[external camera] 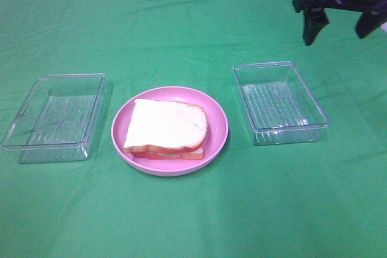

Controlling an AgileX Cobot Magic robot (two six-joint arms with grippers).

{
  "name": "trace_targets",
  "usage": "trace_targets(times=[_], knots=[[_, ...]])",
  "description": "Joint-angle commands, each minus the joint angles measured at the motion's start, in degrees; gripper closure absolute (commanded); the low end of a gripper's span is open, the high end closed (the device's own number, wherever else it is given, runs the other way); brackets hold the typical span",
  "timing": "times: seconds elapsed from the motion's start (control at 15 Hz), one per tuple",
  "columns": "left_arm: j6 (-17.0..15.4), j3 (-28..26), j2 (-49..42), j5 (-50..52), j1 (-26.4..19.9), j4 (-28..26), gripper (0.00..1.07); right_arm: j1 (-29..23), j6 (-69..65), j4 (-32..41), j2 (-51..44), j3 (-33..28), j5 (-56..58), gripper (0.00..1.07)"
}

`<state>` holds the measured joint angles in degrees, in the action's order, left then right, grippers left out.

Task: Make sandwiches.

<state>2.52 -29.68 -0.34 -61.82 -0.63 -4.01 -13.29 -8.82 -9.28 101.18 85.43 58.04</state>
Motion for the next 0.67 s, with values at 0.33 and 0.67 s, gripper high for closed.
trace_targets(times=[0.33,0.67], knots=[[-0.5,0.1,-1.0,0.1,0.3,-0.5,0.09,11.1,4.2,5.4,-6.5,-6.2,6.5,0.25],[-0.5,0.1,-1.0,0.1,0.3,-0.5,0.09,11.1,3.8,6.9,-30.4,-31.1,-1.5,0.25]])
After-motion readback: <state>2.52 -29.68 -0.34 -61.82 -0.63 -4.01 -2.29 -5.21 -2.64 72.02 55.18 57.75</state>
